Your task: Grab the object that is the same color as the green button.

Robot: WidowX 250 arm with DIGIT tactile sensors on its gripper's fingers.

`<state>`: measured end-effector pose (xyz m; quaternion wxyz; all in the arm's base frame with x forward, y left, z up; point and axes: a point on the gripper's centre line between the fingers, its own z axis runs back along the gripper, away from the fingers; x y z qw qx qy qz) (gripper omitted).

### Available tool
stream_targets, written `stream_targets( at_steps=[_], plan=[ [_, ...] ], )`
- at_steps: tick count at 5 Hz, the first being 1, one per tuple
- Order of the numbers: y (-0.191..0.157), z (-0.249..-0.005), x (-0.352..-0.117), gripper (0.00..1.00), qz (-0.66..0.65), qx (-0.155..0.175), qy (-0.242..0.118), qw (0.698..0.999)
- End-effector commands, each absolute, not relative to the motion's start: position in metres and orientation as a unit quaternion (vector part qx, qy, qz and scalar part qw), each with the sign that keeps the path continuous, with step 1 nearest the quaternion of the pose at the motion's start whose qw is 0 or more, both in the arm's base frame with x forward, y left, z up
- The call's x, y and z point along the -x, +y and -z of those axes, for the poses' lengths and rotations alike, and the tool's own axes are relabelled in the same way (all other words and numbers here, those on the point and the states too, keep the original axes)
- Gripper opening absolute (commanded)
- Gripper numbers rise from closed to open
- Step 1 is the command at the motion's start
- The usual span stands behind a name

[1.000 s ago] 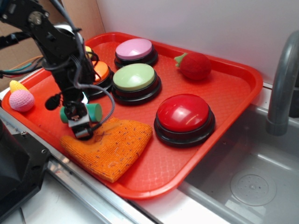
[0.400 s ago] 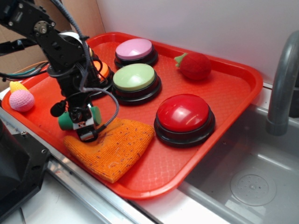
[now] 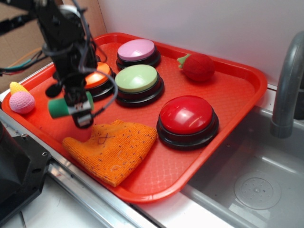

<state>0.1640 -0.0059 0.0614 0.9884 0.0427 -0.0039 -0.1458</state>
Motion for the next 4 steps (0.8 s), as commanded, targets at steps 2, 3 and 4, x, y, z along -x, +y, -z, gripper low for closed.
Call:
stream_targets(
  at_steps=[2, 3, 4],
  plan=[
    [-0.010, -0.190, -0.183, 0.00, -0.047, -0.053, -0.029, 0.997],
    [-0.010, -0.194, -0.186, 0.00, -0.060, -0.044, -0.033, 0.997],
    [-0.011, -0.180, -0.189, 0.00, -0.076, -0.049, 0.001, 0.996]
  ],
)
